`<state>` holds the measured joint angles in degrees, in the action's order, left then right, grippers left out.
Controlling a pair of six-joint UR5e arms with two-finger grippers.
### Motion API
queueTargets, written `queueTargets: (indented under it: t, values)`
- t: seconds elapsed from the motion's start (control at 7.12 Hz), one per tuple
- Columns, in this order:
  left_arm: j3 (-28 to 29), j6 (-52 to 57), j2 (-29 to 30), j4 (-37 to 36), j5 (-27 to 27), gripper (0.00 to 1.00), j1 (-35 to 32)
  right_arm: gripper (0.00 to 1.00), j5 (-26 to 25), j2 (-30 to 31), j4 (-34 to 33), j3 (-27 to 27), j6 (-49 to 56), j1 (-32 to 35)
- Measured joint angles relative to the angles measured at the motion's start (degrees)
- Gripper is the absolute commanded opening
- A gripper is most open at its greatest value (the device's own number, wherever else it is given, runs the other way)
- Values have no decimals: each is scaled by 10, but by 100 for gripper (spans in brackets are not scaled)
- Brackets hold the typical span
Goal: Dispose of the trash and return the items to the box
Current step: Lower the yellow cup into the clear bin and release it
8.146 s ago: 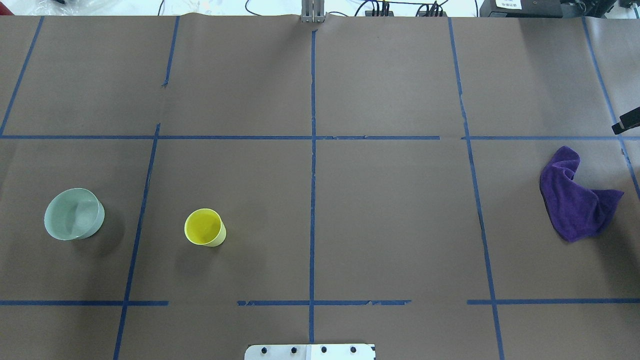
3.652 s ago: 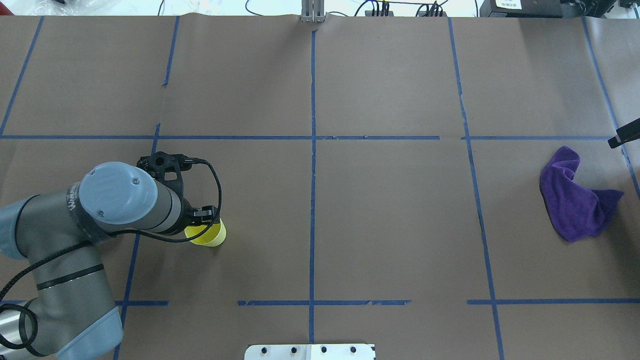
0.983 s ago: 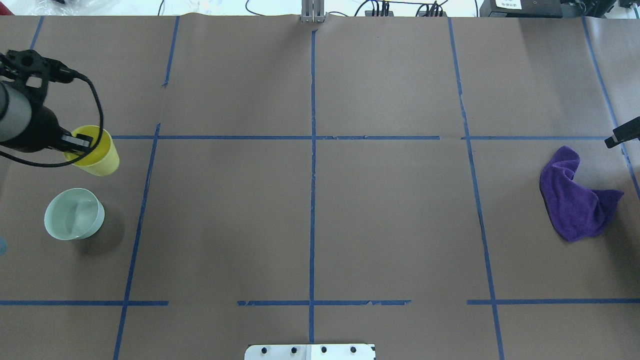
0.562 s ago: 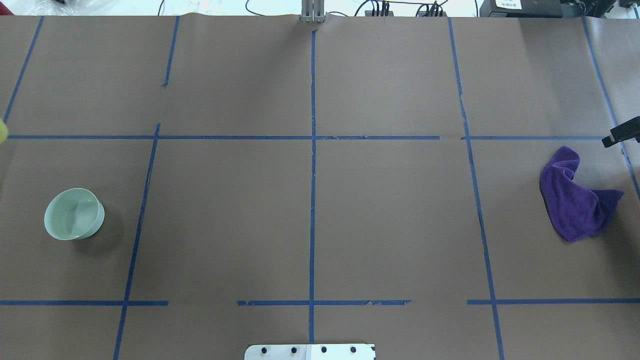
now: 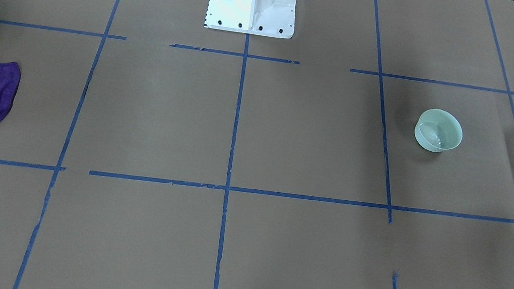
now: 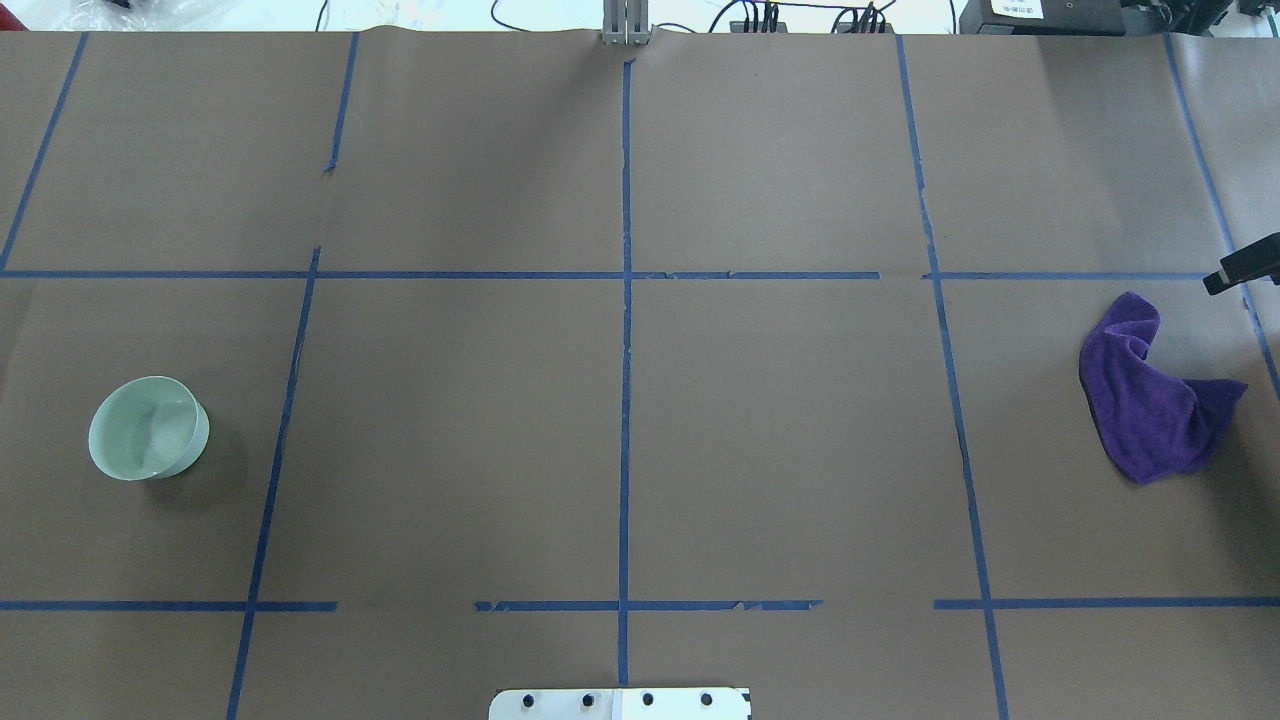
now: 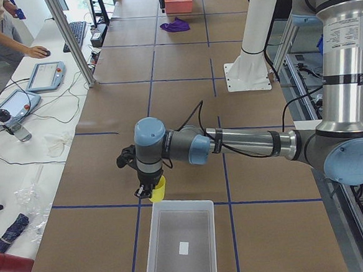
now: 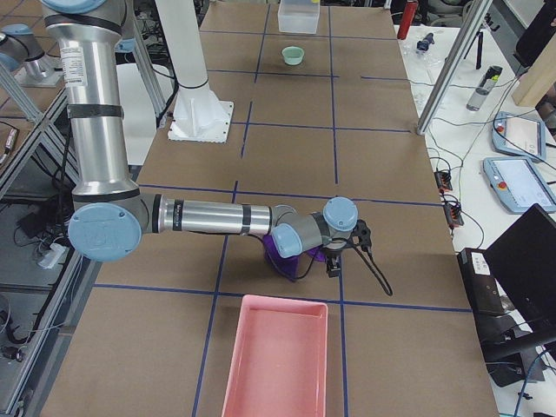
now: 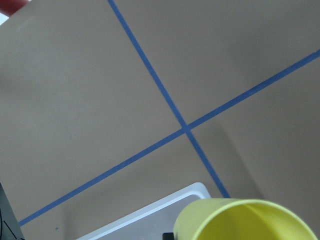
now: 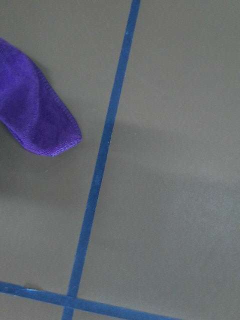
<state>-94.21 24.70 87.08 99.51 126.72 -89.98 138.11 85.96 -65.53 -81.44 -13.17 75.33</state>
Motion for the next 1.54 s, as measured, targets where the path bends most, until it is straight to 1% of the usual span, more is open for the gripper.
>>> queueTargets:
  t: [0.14,0.28,0.7,1.12,1.54]
  values:
    - [39,20,-19,50,23,0,-7,100,-1,1,7,0,0,-1]
    - [65,26,-32,80,38,0,-9,100,-1,2,16,1,1,-3]
    - [149,28,-37,145,105,0,-8,100,-3,3,23,2,1,-6]
    - [197,28,-37,166,159,0,-5,100,-3,4,23,1,0,-11]
    - [223,28,-38,198,171,0,-3,100,-6,4,24,0,1,-11]
